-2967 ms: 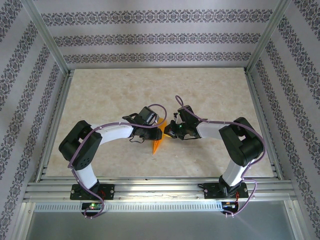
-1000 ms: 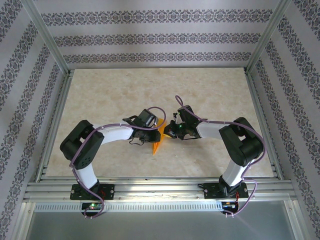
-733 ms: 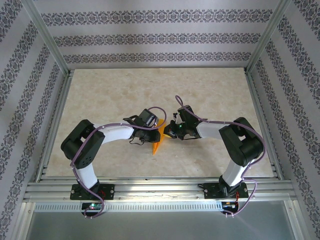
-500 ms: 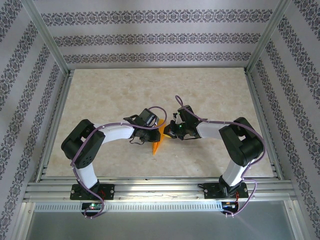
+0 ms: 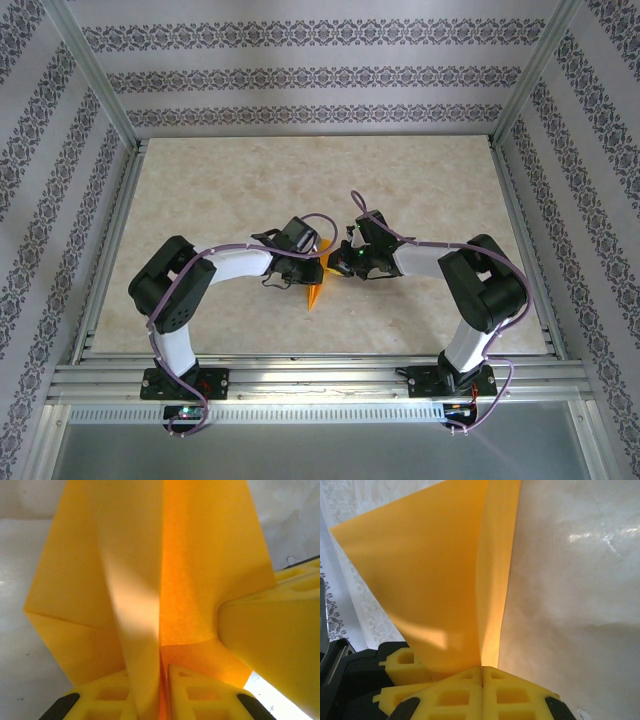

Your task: Fold a paper plane with a square sheet of paper (pick it up from the middle)

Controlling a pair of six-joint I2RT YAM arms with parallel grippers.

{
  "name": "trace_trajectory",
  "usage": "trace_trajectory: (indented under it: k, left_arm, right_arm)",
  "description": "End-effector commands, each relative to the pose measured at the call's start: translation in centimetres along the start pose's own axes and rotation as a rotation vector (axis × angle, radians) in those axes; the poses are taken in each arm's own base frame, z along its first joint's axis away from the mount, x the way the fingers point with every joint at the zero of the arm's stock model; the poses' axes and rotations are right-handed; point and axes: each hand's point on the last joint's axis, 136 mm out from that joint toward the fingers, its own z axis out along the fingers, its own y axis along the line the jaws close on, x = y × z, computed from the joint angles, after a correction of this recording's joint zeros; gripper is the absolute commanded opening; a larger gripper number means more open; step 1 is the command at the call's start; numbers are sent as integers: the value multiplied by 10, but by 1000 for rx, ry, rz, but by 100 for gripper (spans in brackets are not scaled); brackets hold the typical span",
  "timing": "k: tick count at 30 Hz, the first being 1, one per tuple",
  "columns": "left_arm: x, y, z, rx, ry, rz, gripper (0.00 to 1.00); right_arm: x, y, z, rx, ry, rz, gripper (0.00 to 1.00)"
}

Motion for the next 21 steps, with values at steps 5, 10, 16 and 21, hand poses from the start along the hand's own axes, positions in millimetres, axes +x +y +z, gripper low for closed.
trace_trajectory:
  k: [5, 10, 16, 21]
  left_arm:
    - [2, 4, -3, -62, 8, 24, 9]
    - [-11, 21, -24, -204, -63, 0, 6]
    - [-19, 36, -37, -346, -58, -11, 6]
    - [-18, 43, -30, -401, 4, -10, 6]
  right_arm:
    - [-7, 7, -11, -25, -21, -30, 16]
    - [-16, 2, -40, -19, -82, -34, 32]
    - [-20, -24, -67, -10, -144, 16, 35]
    - [-15, -34, -70, -6, -147, 36, 36]
